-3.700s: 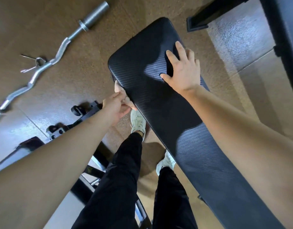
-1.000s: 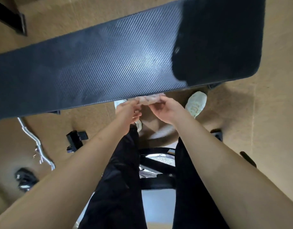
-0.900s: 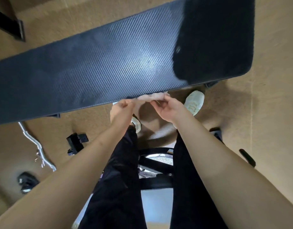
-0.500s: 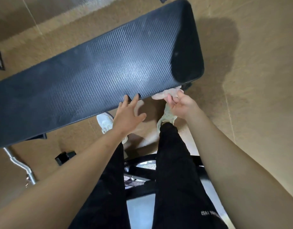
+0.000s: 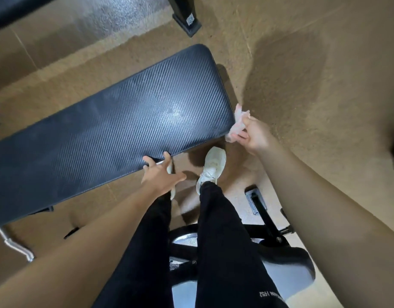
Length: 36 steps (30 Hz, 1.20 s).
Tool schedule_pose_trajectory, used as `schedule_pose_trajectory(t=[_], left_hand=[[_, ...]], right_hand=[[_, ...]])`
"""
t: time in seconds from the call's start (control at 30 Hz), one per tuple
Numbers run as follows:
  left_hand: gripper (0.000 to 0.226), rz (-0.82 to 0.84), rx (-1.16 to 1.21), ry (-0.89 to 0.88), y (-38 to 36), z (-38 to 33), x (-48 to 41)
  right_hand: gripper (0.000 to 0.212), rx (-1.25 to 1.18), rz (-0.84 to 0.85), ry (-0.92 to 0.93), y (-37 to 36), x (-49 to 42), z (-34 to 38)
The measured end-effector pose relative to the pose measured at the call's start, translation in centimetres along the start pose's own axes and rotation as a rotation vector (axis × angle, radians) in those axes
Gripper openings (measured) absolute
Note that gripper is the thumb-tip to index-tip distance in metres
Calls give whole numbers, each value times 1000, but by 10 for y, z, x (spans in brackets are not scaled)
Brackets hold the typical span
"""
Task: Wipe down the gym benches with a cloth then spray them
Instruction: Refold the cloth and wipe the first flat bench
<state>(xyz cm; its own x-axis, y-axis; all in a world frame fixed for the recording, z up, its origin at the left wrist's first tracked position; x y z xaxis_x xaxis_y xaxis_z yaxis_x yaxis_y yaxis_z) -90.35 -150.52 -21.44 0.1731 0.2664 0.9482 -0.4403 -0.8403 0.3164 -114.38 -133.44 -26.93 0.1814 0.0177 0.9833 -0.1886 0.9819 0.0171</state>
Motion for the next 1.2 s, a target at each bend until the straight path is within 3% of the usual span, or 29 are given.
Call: schedule_pose_trajectory(t=[0.13,0.27,0.5,0.63,0.77,0.83,0.93,1.0,1.1,1.2], left_hand=[[92,64,42,17,13,2,1],[78,96,276,-14,38,0,19],[44,11,554,-250,117,-54,77],[32,-152,729,-454,166,-99,120],[35,-326,680,-636,207,-136,169],[44,-364,567,-753,221,-158,192],[60,-382,355,-896,229,-192,219],[52,-355,317,-912,231,-213,229],[20,-345,366,-889,236,-245,245],[6,-346,473,-857,237,-285,264]], right_hand=[[31,115,19,98,-17,0,44],[24,-188,306,186,-47,47,92],[23,-46,304,241,-50,164,116],[17,32,293,306,-44,221,113],[15,75,291,358,-42,272,120],[23,105,287,367,-38,293,127],[17,114,332,356,-26,318,144],[21,100,401,364,-14,330,162],[32,35,453,367,12,341,199],[20,58,469,364,42,345,240]])
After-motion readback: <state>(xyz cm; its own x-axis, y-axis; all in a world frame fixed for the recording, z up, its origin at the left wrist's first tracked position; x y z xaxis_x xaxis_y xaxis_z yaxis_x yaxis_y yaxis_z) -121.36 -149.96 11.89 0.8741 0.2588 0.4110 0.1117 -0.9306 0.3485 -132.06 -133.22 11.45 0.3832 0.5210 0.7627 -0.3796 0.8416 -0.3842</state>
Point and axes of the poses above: each hand's wrist, its own x-axis away from the middle knuckle, its own y-axis out of the back of the hand, z = x × y, the point moved 5 cm from there along -x, towards the middle knuckle, and after that the axes turned 3 degrees about -y, right-handed, at the moved point
